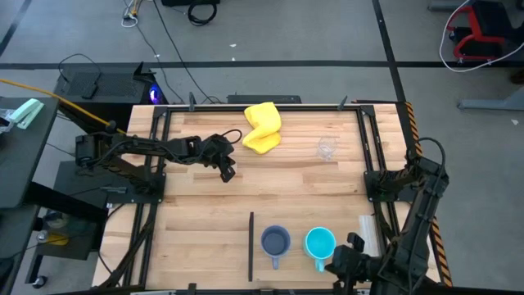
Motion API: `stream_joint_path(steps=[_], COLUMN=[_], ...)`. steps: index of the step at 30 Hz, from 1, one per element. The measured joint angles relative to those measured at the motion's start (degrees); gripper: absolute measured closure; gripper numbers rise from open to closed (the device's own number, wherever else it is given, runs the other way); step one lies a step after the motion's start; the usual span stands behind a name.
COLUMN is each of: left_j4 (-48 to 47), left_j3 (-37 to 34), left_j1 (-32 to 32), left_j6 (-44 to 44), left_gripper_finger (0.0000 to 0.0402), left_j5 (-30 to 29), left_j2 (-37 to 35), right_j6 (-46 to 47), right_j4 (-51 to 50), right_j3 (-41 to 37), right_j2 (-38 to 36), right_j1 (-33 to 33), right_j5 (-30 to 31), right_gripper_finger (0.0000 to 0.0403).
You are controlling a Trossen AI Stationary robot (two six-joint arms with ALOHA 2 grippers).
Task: Stack small to large cups/mugs on shelf
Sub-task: Put the light blue mug on the shelf, then put the transparent mug on the shelf
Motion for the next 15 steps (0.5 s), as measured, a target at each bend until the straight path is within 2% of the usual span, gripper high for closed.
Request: stream_joint_path(steps=[8, 15], left_j4=[0.0, 0.0], left_j3=[0.0, 0.0], left_j1=[0.0, 0.0], left_j6=[0.0, 0.0], left_gripper_finger=[0.0389, 0.0377], left_j5=[0.0, 0.0], left_j2=[0.0, 0.0], right_j6=[-0.4, 0.7], right_j4=[0.2, 0.1], right_j3=[0.0, 0.0], right_j2=[0.0, 0.0], right_j1=[-0.3, -0.2], right_j5=[0.0, -1.4], right_gripper_finger=[0.04, 0.0394])
